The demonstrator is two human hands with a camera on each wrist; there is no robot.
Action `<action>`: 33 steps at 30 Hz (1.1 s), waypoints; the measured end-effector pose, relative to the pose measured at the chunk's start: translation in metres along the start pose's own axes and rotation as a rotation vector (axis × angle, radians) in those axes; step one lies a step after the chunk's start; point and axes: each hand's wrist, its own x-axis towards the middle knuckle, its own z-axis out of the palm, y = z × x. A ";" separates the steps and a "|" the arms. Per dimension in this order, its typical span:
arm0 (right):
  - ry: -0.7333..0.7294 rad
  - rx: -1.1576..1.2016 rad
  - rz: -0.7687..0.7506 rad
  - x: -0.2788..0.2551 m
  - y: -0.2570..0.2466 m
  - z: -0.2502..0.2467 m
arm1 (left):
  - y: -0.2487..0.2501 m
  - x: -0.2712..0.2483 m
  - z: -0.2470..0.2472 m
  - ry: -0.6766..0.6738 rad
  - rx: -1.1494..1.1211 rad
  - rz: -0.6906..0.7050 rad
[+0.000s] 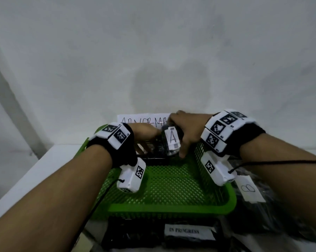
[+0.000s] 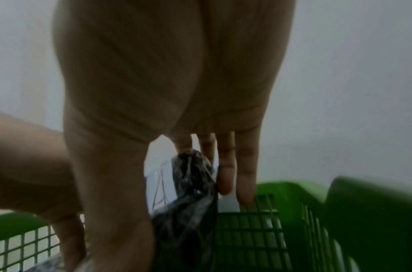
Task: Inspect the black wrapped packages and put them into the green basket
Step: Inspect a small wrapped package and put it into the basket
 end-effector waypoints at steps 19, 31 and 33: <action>0.311 0.940 -0.010 -0.050 -0.001 -0.038 | 0.002 -0.034 -0.013 0.402 -0.205 0.817; 0.700 0.708 0.030 -0.049 -0.007 -0.024 | 0.002 -0.032 -0.016 0.367 -0.326 0.614; 0.664 0.518 -0.026 -0.053 -0.008 -0.022 | 0.004 -0.024 -0.013 0.326 -0.345 0.469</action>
